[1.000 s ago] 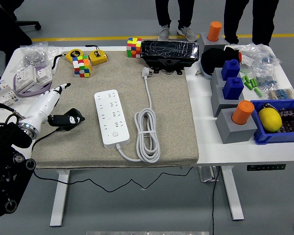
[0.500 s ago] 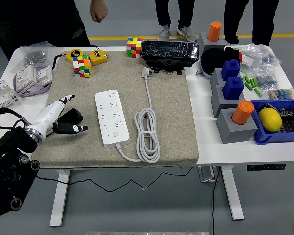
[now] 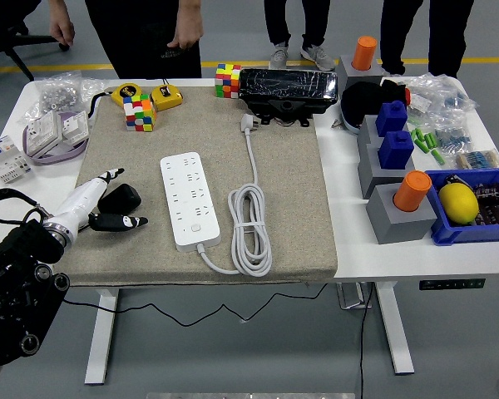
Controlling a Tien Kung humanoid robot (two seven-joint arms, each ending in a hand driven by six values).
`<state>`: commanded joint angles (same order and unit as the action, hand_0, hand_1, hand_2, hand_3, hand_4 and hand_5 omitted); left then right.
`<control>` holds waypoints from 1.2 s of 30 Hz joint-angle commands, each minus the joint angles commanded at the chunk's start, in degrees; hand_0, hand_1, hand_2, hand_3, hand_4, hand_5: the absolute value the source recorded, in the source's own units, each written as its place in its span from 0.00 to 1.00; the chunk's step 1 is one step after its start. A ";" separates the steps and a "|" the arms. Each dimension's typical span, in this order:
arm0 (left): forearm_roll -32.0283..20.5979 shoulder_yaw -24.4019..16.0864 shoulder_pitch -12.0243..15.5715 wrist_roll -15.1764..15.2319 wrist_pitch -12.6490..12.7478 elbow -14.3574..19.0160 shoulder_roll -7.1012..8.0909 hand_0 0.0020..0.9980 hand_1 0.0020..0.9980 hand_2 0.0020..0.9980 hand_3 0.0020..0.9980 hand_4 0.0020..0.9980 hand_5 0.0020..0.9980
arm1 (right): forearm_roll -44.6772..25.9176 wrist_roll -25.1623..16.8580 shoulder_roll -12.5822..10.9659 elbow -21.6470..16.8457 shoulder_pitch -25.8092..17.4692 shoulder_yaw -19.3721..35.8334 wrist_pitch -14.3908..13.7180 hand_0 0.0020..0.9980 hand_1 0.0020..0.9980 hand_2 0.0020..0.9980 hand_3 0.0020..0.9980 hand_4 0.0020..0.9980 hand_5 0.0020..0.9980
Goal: Pick up the plug,place it near the board,insert it into the board,press the button
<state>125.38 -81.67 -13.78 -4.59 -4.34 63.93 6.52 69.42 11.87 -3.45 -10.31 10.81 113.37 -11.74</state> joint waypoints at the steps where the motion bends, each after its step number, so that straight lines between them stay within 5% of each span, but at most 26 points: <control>1: 0.01 0.01 -0.10 -0.04 0.07 -0.20 -0.04 0.95 0.99 0.99 1.00 1.00 0.43 | 0.03 0.00 -0.01 0.00 0.02 0.05 0.00 0.79 0.70 0.71 0.76 1.00 1.00; 19: 2.77 0.03 -0.79 -1.07 1.27 -1.19 -0.26 0.91 0.93 0.91 0.91 1.00 0.47 | 0.29 -0.05 -0.09 0.00 0.09 0.37 -0.03 0.79 0.70 0.71 0.76 1.00 1.00; 20: 3.55 0.07 -0.79 -1.20 1.54 -1.17 -0.29 0.85 0.85 0.84 0.85 1.00 0.29 | 0.27 -0.04 -0.11 0.00 0.09 0.38 -0.02 0.79 0.70 0.71 0.76 1.00 1.00; 25: 4.62 0.19 -0.78 -1.89 1.88 -0.90 -0.37 0.85 0.85 0.84 0.85 1.00 0.29 | 0.39 -0.04 -0.12 0.00 0.04 0.54 -0.02 0.79 0.70 0.71 0.76 1.00 1.00; 26: 4.62 0.18 -0.79 -2.00 1.97 -0.91 -0.40 0.83 0.81 0.81 0.83 1.00 0.18 | 0.41 -0.06 -0.11 0.00 0.03 0.57 -0.02 0.79 0.70 0.71 0.76 1.00 1.00; 31: 4.62 0.26 -0.86 -2.35 2.36 -1.08 -0.51 0.83 0.81 0.81 0.83 1.00 0.18 | 0.44 -0.08 -0.14 0.00 0.08 0.57 -0.03 0.79 0.70 0.71 0.76 1.00 1.00; 32: 4.62 0.28 -0.85 -2.37 2.45 -1.08 -0.52 0.71 0.72 0.73 0.76 1.00 0.12 | 0.43 -0.09 -0.15 0.00 0.09 0.56 -0.03 0.79 0.70 0.71 0.76 1.00 1.00; 36: 4.62 0.11 -1.10 -3.24 2.12 -0.97 -0.62 0.71 0.72 0.73 0.76 1.00 0.12 | 0.57 -0.06 -0.22 0.00 0.17 0.62 -0.01 0.79 0.70 0.71 0.76 1.00 1.00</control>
<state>130.00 -81.56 -14.89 -7.83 -2.22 62.96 5.89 69.99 11.81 -3.67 -10.31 10.98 113.98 -11.74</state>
